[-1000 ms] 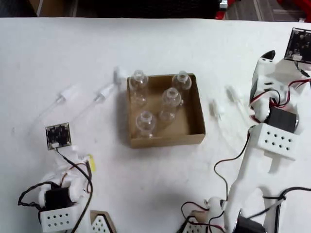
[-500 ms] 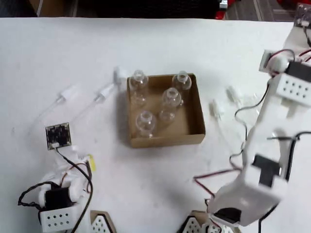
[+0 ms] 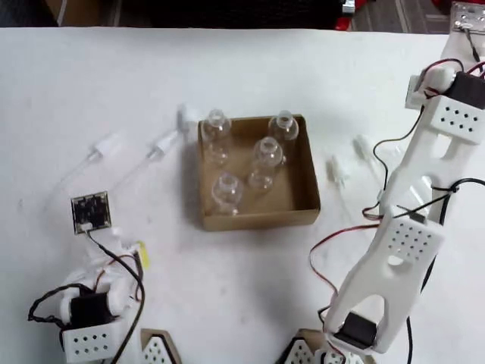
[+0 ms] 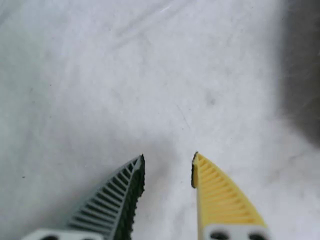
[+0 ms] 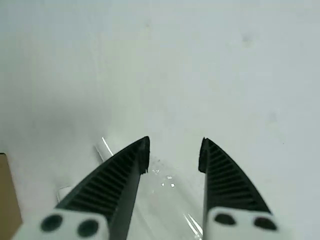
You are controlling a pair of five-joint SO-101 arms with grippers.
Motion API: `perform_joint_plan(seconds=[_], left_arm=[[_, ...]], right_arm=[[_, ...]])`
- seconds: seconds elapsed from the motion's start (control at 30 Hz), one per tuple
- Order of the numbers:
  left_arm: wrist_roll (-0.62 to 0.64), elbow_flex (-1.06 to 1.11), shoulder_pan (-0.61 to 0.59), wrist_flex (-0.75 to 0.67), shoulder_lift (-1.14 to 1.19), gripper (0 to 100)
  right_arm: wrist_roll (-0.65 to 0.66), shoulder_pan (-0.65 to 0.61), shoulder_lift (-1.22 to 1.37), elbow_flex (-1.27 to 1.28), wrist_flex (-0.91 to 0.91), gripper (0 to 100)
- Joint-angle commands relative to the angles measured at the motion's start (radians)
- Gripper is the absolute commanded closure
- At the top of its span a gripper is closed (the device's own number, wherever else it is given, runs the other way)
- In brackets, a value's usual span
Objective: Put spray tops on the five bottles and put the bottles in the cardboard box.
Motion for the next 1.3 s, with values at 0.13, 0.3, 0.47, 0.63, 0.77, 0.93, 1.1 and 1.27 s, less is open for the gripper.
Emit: perform_joint_plan(seconds=[0.13,0.3,0.47,0.63,0.77,0.93,1.1,1.27], left_arm=[[0.015,0.000,-0.008,0.006,-0.005,85],[0.015,0.000,-0.008,0.006,-0.005,85],[0.015,0.000,-0.008,0.006,-0.005,85],[0.015,0.000,-0.008,0.006,-0.005,85],[0.015,0.000,-0.008,0.006,-0.005,85],[0.015,0.000,-0.008,0.006,-0.005,85],[0.015,0.000,-0.008,0.006,-0.005,85],[0.012,0.000,-0.010,0.006,-0.005,85]], right_arm=[[0.035,-0.007,0.065,-0.199,0.068,85.4],[0.040,-0.001,0.065,-0.199,0.068,85.4],[0.041,0.001,0.070,-0.198,0.068,85.4],[0.043,0.002,0.073,-0.196,0.068,85.4],[0.043,0.001,0.073,-0.196,0.068,85.4],[0.043,0.001,0.073,-0.196,0.068,85.4],[0.049,0.001,0.079,-0.192,0.062,85.4],[0.207,-0.030,0.157,-0.153,0.033,85.4]])
